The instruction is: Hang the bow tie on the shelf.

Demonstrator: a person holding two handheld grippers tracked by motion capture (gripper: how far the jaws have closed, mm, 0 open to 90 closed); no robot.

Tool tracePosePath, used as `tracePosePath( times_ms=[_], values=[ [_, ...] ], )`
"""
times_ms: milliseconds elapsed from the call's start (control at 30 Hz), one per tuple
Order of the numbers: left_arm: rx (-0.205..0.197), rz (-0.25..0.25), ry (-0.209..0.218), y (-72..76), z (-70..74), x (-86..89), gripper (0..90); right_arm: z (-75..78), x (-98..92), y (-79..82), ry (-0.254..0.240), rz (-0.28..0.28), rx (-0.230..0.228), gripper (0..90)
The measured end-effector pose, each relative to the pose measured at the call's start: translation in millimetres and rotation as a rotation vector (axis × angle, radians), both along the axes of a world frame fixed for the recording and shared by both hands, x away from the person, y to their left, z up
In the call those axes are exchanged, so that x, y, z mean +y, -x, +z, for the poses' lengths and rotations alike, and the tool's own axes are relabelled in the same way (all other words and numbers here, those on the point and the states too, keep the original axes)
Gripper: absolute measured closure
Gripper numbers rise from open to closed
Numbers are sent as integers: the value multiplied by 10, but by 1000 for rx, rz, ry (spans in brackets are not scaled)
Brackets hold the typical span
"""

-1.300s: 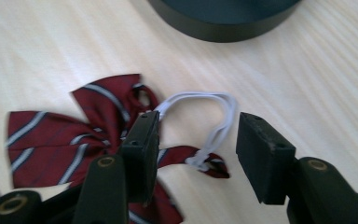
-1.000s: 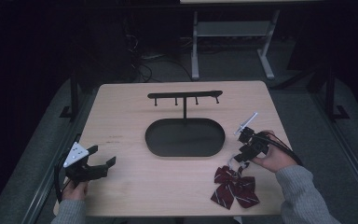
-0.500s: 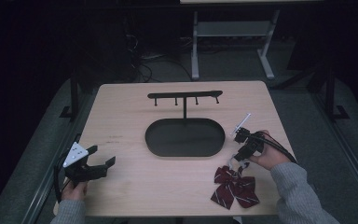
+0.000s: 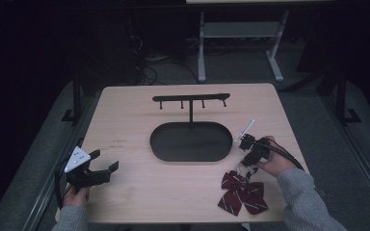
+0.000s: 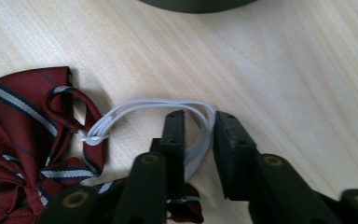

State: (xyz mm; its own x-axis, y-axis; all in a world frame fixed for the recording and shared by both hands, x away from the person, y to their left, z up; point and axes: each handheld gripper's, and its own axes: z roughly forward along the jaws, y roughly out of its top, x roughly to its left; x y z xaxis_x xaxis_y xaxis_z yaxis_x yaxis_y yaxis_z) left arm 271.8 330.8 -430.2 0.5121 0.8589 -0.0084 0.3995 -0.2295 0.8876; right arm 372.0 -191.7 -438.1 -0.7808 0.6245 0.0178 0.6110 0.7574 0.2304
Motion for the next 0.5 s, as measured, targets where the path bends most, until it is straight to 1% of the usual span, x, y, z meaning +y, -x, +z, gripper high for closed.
tracePosePath(
  times_ms=[67,100,200,333,433,500],
  values=[
    [3,4,0,-5,-5,0,128,-12,9,6,14,10,-1,767],
    [2,4,0,-6,-7,2,128,-16,19,15,27,11,-8,798],
    [0,3,-1,0,-2,6,128,-15,26,19,29,14,-13,821],
    [1,9,1,2,2,11,128,-18,46,26,54,24,-36,858],
    [1,9,4,2,3,14,128,-12,53,36,53,29,-32,874],
    [0,11,7,2,2,14,128,-3,46,43,44,30,-21,877]
  ],
)
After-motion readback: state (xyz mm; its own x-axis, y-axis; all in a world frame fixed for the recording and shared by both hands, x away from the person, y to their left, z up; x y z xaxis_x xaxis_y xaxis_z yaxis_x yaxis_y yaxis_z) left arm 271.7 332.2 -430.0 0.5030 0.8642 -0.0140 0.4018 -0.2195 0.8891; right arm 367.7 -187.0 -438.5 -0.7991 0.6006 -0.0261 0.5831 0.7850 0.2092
